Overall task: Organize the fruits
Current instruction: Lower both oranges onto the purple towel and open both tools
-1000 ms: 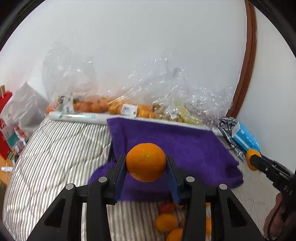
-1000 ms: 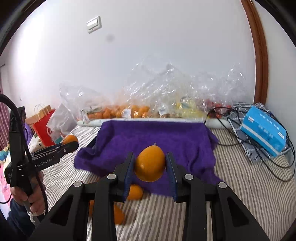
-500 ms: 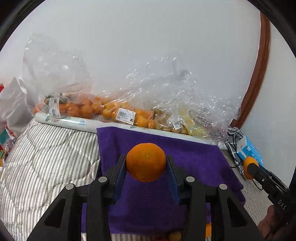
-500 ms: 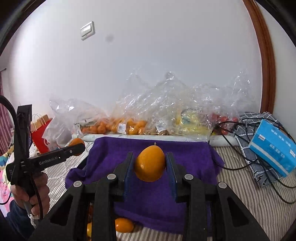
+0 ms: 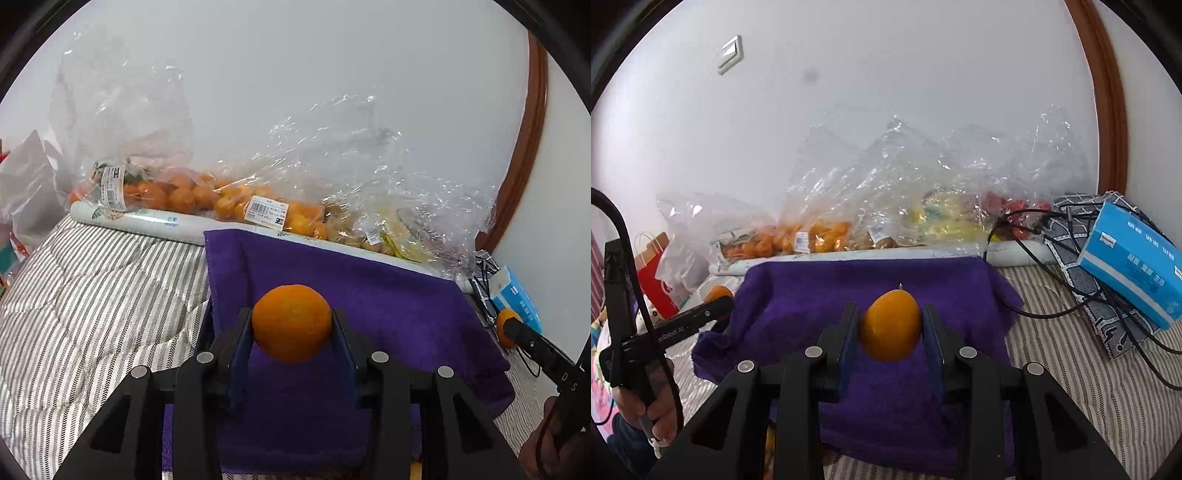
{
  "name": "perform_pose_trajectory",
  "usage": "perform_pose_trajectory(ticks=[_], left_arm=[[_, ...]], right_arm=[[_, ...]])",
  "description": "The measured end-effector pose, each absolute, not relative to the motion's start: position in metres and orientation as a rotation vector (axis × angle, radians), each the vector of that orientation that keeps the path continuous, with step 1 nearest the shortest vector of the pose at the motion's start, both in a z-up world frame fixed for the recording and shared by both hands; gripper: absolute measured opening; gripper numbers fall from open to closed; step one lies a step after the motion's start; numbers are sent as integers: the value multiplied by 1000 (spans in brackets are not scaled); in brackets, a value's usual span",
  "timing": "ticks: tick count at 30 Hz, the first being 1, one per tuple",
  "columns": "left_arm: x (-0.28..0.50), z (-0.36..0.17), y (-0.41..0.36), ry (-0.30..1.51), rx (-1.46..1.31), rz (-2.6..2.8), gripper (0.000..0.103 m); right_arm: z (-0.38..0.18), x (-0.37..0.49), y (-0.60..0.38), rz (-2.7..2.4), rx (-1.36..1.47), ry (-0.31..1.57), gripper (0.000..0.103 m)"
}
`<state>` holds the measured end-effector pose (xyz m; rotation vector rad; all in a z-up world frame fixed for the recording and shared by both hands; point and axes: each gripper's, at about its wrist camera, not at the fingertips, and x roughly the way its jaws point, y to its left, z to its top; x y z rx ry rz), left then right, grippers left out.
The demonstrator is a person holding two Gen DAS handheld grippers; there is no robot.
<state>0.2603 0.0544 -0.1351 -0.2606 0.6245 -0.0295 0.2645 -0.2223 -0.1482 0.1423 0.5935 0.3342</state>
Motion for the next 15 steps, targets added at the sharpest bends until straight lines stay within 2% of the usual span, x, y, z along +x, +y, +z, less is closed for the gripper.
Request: perform_pose_trajectory(ticks=[15], left_arm=[[267, -148, 50, 671, -245, -49, 39]], right_arm=[[-177, 279, -214, 345, 133, 691, 34]])
